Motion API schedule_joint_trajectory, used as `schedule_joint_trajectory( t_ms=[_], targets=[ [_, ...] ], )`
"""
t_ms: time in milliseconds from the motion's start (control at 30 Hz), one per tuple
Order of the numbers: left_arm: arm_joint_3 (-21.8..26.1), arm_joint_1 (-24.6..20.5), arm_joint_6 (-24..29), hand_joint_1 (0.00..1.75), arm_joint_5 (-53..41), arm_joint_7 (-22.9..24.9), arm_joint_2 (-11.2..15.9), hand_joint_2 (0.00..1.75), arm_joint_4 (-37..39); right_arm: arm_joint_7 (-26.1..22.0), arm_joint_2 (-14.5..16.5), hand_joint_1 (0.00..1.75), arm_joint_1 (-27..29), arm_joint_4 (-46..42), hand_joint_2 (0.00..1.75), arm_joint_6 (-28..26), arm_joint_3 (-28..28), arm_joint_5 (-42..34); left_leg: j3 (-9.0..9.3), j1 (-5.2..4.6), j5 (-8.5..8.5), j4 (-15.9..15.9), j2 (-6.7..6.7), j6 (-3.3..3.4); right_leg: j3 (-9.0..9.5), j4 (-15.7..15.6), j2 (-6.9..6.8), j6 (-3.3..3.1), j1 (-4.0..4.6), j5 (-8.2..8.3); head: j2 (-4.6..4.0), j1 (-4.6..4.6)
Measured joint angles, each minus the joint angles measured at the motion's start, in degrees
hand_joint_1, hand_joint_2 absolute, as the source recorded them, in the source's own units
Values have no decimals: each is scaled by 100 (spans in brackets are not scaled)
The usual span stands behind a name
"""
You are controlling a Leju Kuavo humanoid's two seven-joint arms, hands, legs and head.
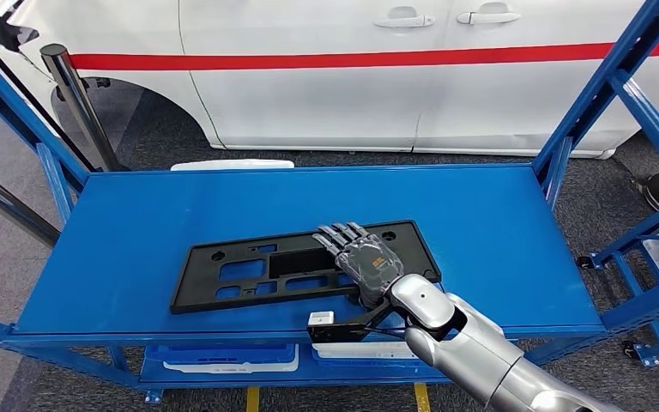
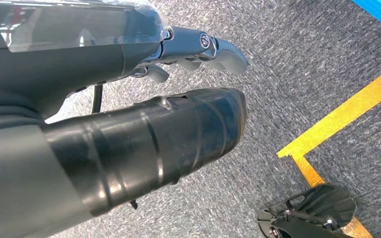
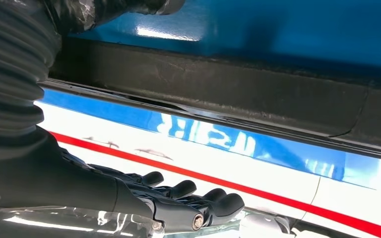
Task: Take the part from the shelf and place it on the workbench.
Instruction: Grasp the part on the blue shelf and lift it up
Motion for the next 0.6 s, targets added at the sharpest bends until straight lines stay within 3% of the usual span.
schedule_joint_trajectory(
  t_ms=[600],
  targets=[
    [0,0,0,0,-8,0,0,0,0,83,5,0,-44,61,175,-106,96,147,4,0,0,0,0,0,4,0,0,0,0,0,0,0]
  ],
)
